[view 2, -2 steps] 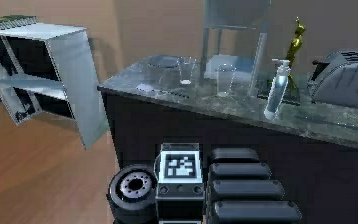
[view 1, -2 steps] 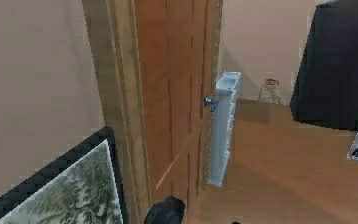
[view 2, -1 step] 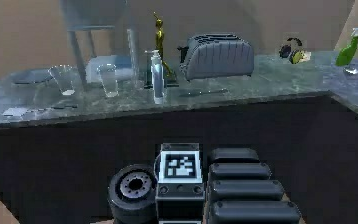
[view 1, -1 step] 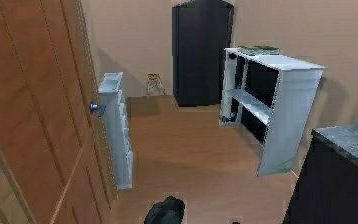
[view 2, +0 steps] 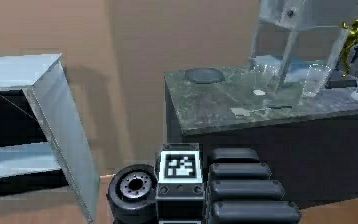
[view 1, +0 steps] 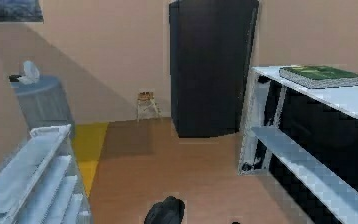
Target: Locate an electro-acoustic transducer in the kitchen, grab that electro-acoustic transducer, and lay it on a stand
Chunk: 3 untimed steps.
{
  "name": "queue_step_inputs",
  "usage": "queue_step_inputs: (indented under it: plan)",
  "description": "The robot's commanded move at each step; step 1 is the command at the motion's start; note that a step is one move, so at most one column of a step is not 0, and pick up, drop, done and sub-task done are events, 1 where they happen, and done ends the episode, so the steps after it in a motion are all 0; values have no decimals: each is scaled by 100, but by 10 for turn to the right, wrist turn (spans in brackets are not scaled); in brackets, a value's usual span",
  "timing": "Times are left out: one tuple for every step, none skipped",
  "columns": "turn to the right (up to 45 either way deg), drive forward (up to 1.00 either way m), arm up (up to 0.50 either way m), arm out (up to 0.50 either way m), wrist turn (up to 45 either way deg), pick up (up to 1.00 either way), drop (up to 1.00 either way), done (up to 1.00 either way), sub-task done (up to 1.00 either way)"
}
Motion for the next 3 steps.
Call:
queue_step_inputs:
  plan:
    - [60, 0, 0, 0, 0, 0, 0, 0, 0]
    - [0, 35, 0, 0, 0, 0, 0, 0, 0]
    - [-150, 0, 0, 0, 0, 0, 0, 0, 0]
